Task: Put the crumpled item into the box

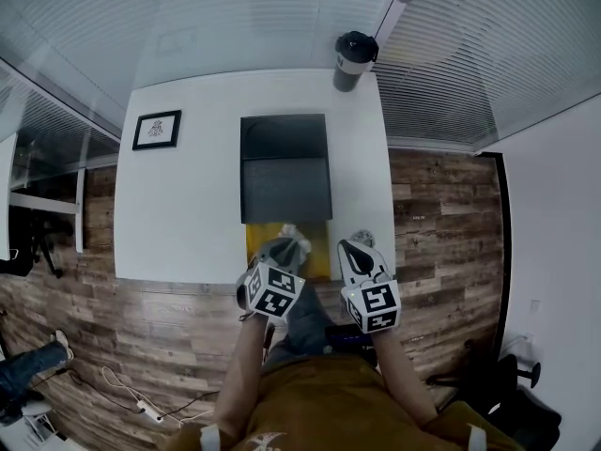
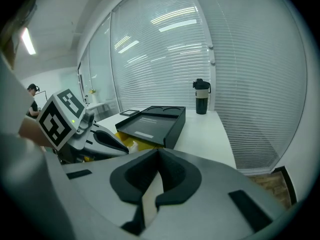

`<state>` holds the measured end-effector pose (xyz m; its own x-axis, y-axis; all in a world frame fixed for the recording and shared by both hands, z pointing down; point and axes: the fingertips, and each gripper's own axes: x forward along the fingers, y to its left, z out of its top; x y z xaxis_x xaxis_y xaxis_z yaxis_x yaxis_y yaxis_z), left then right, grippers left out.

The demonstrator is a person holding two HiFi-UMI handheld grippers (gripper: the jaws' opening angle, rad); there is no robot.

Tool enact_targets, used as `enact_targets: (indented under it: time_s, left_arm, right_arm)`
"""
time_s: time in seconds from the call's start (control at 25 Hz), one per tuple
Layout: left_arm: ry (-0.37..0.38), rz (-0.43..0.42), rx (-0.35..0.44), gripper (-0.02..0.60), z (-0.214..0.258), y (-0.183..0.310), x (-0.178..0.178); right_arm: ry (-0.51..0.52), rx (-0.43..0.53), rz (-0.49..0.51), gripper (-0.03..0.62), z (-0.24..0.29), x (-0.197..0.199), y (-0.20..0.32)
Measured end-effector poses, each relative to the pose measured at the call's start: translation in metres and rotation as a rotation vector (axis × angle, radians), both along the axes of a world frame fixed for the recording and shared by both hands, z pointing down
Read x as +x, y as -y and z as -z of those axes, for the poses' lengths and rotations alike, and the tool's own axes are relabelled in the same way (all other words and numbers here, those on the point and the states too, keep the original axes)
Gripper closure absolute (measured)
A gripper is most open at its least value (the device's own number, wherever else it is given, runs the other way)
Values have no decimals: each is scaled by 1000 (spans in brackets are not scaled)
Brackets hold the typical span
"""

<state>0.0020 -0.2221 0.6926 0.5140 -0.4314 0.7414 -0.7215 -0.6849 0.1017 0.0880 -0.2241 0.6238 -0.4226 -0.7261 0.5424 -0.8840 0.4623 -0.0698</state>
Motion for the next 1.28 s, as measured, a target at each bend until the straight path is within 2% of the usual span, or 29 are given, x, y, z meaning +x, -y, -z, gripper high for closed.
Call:
enact_targets:
  time_s: [0.32,0.52,0.76,0.96,1.28]
  left_arm:
    - [-43,52,12,537,13,0,-7]
    - [-68,81,46,535,31,-1,-11]
    - [-126,128,114,537,66,-4,-19]
    - [-75,126,192,543,82,-12,-27]
    - [-160,212,267,557,122,-21,-45]
  right_arm:
    - [2,36,6,582,15,1,-4]
    - [-20,72,33,582,27,-4,-9]
    - [-15,121,53,582,46,-12,-16]
    - [-26,162,72,582,61,-20,-25]
    - [-55,241,97,582,86,-32,-41]
